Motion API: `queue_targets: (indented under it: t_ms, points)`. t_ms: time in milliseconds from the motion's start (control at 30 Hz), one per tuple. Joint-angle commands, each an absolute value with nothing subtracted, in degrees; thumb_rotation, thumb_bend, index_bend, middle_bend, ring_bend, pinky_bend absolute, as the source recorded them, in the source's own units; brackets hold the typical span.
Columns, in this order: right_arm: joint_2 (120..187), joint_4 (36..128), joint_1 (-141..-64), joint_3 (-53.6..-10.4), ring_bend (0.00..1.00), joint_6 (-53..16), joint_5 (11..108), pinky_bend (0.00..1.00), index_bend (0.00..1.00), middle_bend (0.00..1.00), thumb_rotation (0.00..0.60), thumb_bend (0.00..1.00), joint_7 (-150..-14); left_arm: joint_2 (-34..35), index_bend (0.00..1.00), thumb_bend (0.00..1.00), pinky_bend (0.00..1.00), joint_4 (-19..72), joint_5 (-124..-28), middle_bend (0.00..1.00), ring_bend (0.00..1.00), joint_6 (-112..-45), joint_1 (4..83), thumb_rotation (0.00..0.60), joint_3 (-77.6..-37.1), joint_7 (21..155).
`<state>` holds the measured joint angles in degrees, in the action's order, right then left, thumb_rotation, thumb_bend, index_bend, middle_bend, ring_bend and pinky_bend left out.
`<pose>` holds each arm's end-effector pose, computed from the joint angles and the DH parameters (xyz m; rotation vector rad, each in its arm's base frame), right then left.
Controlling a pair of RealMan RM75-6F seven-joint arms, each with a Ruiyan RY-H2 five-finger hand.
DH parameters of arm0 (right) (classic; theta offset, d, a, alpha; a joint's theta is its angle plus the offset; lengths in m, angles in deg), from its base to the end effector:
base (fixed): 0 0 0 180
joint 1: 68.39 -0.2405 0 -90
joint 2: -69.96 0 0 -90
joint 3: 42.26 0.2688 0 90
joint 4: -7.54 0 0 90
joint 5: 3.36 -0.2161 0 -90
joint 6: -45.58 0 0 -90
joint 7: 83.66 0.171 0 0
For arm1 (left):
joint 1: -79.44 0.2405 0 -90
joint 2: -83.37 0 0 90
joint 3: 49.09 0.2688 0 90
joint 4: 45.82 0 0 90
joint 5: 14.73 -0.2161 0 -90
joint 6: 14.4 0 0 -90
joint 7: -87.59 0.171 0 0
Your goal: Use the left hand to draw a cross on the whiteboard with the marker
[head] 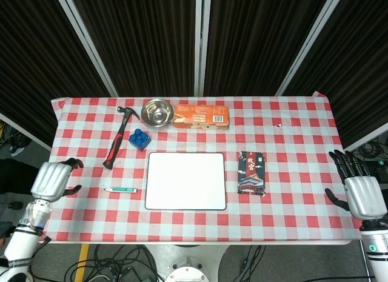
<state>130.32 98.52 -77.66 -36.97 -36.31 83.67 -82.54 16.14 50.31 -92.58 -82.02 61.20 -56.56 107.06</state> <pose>-0.3131 -0.2441 0.1813 1.4642 -0.8008 0.9173 -0.2744 0.2906 0.1054 -1.6462 -0.8007 -0.7374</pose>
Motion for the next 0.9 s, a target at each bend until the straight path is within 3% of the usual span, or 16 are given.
queue_targets:
  t_ms: [33,400,900]
  points:
    - [130.3,98.3,-77.6,-37.0,0.0,-36.1,83.3,0.12,0.0,0.06,0.6,0.17,-82.3,11.2,0.41,0.19,0.94,51.1,-86.6,0.45,0.65,-75.5,55.4,0.6,-56.8,118.6]
    - [130.5,97.4,-77.4,-37.3,0.0,-35.2,82.2,0.12,0.0,0.06,0.6,0.17,-81.2,-2.1,0.41,0.24,0.98,47.4,-75.8,0.45,0.67,-74.6,50.6,0.6,-55.5,132.0]
    - [130.5,96.6,-77.2,-37.6,0.0,-34.6,81.4,0.12,0.0,0.06,0.6,0.17,-80.0,-8.3,0.43,0.26,0.99,45.0,-67.7,0.48,0.69,-77.6,47.9,0.6,-53.9,139.0]
